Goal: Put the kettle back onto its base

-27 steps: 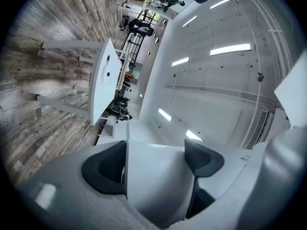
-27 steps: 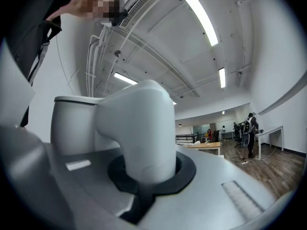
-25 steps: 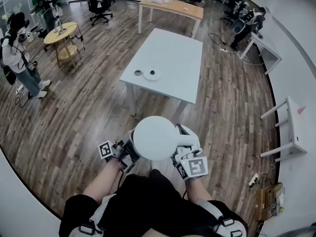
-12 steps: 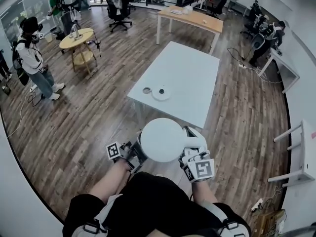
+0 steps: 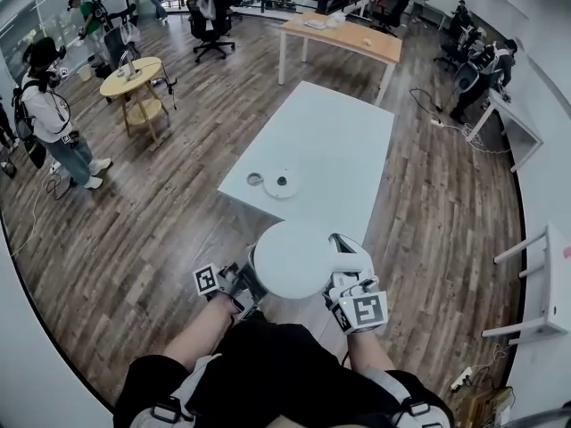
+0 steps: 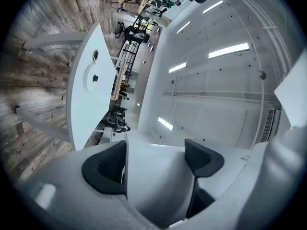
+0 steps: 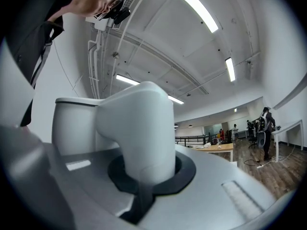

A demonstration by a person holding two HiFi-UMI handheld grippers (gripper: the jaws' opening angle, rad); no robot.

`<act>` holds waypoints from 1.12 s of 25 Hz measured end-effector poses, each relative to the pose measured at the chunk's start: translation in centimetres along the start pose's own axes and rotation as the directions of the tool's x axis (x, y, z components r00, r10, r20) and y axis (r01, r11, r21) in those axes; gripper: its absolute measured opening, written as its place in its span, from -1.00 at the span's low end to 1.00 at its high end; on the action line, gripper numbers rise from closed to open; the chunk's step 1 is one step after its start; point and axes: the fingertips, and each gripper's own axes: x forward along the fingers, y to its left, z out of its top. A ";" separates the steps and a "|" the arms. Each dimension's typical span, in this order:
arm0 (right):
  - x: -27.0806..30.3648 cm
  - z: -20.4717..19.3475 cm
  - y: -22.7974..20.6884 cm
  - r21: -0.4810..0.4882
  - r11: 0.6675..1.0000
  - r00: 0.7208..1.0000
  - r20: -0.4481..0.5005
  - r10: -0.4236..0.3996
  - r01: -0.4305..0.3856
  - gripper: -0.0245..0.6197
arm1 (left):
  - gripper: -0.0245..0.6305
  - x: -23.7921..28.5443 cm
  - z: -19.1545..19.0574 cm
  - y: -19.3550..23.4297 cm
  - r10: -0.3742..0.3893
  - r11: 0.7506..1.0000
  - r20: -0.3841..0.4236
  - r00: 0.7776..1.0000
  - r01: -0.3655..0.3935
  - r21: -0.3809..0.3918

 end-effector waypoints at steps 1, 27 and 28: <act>0.6 -0.1 -0.2 -0.004 1.000 1.000 0.000 -0.001 0.001 -0.91 | 0.26 0.4 0.6 0.2 -0.004 1.000 -0.002 1.000 0.004 -0.003; 21.4 -4.2 -3.5 -0.053 0.997 0.998 -0.015 -0.057 0.056 -0.91 | 0.26 10.0 20.7 4.4 -0.013 0.998 -0.086 0.996 0.007 -0.069; 21.8 -4.2 -3.6 -0.055 0.996 0.998 -0.013 -0.065 0.064 -0.91 | 0.26 10.4 21.1 4.6 -0.013 0.997 -0.092 0.996 0.006 -0.073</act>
